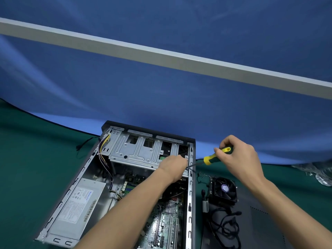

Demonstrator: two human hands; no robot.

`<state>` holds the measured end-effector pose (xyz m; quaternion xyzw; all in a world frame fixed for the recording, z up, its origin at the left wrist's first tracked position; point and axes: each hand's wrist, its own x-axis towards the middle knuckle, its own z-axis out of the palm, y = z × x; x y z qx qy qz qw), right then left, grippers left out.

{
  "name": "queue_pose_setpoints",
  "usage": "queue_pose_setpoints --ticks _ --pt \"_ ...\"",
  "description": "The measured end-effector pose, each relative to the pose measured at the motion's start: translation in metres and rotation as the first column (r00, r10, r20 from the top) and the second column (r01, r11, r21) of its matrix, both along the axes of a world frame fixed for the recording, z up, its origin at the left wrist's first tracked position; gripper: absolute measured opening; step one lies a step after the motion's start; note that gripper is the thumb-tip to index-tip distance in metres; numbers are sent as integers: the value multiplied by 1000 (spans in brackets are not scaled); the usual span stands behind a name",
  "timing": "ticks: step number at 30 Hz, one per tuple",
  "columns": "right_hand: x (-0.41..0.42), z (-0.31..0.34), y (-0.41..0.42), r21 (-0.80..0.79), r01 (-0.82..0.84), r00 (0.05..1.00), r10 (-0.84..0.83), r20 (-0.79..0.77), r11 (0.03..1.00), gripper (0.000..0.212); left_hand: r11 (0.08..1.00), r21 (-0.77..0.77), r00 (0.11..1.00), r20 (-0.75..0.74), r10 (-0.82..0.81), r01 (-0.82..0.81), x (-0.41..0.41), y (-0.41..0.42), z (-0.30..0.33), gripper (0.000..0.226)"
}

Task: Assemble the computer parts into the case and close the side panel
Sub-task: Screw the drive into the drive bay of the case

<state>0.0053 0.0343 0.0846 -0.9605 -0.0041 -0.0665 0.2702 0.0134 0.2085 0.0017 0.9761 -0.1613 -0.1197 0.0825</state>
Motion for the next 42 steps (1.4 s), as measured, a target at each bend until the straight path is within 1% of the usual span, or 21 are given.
queue_pose_setpoints --ticks 4,7,9,11,13,15,17,20,21,22,23,24,25,26,27,29,31,32,35,38,42 --pt "-1 0 1 -7 -12 1000 12 11 1000 20 1000 -18 1000 -3 8 -8 -5 4 4 24" --pt "-1 2 1 -25 -19 1000 19 3 1000 20 997 -48 998 -17 68 -68 -8 4 3 26" --pt "0 5 0 -50 -31 999 29 -43 998 19 988 -85 990 -64 124 -130 -7 4 1 28" --pt "2 11 -3 -83 -59 990 48 -131 995 17 966 -155 974 -127 188 -207 -6 6 -2 24" --pt "4 19 -6 -157 -110 971 72 -230 981 19 926 -231 948 -180 261 -298 -4 8 -5 24" --pt "5 24 -7 -277 -184 942 90 -322 943 27 872 -301 918 -217 332 -387 -3 10 -7 23" --pt "4 24 -5 -395 -260 914 92 -395 881 29 819 -354 889 -253 381 -451 -3 11 -8 22" --pt "3 22 -1 -522 -344 883 81 -461 781 23 742 -429 856 -300 421 -515 -4 11 -6 22" --pt "3 19 0 -551 -363 875 72 -479 751 26 693 -475 840 -316 441 -542 -6 11 -4 22" --pt "2 16 1 -560 -374 866 62 -496 739 29 616 -533 813 -345 468 -581 -7 11 -3 21" --pt "1 12 2 -546 -372 858 54 -510 751 33 492 -601 771 -406 491 -630 -9 12 -1 20" --pt "0 8 3 -497 -348 849 43 -526 795 38 335 -656 719 -488 494 -676 -12 13 2 19" --pt "-1 5 3 -395 -297 836 37 -548 869 41 173 -687 671 -571 473 -706 -14 15 6 17" --pt "-2 3 5 -241 -220 818 44 -574 945 40 39 -698 639 -630 442 -715 -16 17 9 15" --pt "-4 3 8 -63 -129 807 68 -586 990 36 -67 -698 617 -670 412 -713 -17 20 12 14" --pt "-5 1 18 204 7 830 108 -547 979 22 -268 -670 583 -738 340 -692 -18 25 19 12" --pt "-6 -2 32 372 66 877 124 -464 926 15 -427 -602 556 -795 241 -675 -18 28 25 11" --pt "-6 -4 39 436 71 905 126 -406 897 15 -473 -568 550 -812 192 -674 -18 29 27 10" --pt "-5 -8 56 545 1 951 167 -259 838 8 -547 -492 543 -836 80 -677 -20 28 31 11" --pt "-6 -14 66 559 -61 950 220 -221 827 4 -585 -464 546 -836 43 -665 -22 25 33 10" --pt "-6 -22 76 558 -35 962 179 -205 829 9 -612 -467 573 -819 27 -639 -26 21 37 9"
